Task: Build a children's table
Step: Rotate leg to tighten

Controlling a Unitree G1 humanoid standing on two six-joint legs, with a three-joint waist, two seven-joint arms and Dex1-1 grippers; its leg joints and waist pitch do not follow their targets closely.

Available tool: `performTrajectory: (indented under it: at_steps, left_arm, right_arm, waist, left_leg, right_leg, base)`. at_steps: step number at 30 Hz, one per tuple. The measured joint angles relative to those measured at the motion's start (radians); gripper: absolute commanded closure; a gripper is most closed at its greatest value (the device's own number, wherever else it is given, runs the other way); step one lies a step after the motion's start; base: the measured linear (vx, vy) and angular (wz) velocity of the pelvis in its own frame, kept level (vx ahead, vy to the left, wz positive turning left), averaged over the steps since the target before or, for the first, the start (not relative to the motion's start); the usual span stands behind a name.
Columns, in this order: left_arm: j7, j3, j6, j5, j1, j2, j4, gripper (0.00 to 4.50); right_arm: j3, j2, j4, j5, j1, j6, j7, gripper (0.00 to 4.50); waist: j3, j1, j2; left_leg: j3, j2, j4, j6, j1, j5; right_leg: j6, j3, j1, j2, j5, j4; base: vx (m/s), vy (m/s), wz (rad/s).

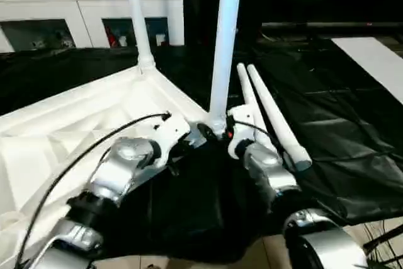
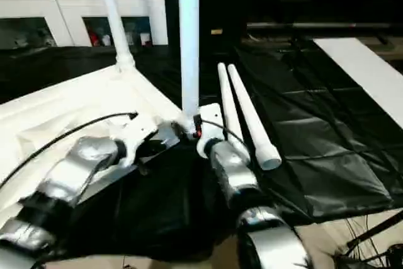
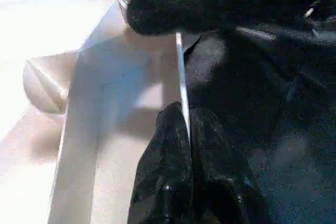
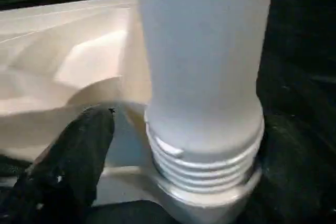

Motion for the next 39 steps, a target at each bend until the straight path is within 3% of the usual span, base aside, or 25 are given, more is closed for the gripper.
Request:
performTrajectory:
  at_steps: [3, 12, 23, 24, 39]
  left_arm:
    - [-0.069, 0.002, -0.023, -0.034, 0.028, 0.052, -0.038, 4.5]
    - [-0.286, 0.01, -0.063, -0.112, 0.106, 0.183, -0.126, 4.5]
    - [-0.379, -0.001, -0.064, -0.134, 0.12, 0.241, -0.15, 4.5]
    - [-0.38, -0.001, -0.063, -0.134, 0.12, 0.243, -0.151, 4.5]
    - [-0.38, -0.002, -0.061, -0.133, 0.12, 0.244, -0.152, 4.5]
  right_arm:
    - [0.079, -0.093, -0.072, -0.048, 0.029, -0.004, 0.116, 0.1]
    - [0.109, -0.173, -0.218, 0.015, 0.095, 0.031, 0.435, 0.1]
    - [0.157, -0.228, -0.271, 0.031, 0.126, 0.034, 0.6, 0.1]
    - [0.157, -0.226, -0.267, 0.029, 0.124, 0.033, 0.598, 0.37]
    - [0.162, -0.21, -0.259, 0.028, 0.117, 0.022, 0.603, 1.62]
  waist:
    - [0.0, 0.004, 0.0]
    - [0.001, 0.013, -0.001]
    - [0.004, 0.014, -0.006]
    - [0.004, 0.014, -0.006]
    - [0.004, 0.014, -0.007]
  left_leg:
    - [0.0, 0.0, -0.002, 0.0, -0.003, 0.0]
    - [0.001, 0.001, -0.001, 0.001, -0.005, -0.002]
    - [0.001, 0.001, 0.0, 0.001, -0.003, -0.002]
    - [0.001, 0.001, 0.0, 0.001, -0.003, -0.002]
    - [0.001, 0.001, 0.001, 0.001, -0.003, -0.002]
  right_leg:
    - [-0.001, -0.001, -0.003, 0.001, -0.003, -0.001]
    - [-0.004, -0.003, -0.004, 0.0, -0.01, -0.001]
    - [-0.005, -0.002, -0.001, 0.0, -0.009, 0.001]
    - [-0.005, -0.002, -0.002, 0.0, -0.009, 0.001]
    - [-0.005, -0.002, -0.002, 0.0, -0.009, 0.002]
  base:
    - [0.059, -0.006, 0.0]
    - [0.013, 0.001, 0.0]
    - [0.0, 0.0, 0.0]
    - [0.0, 0.0, 0.0]
    - [0.0, 0.0, 0.0]
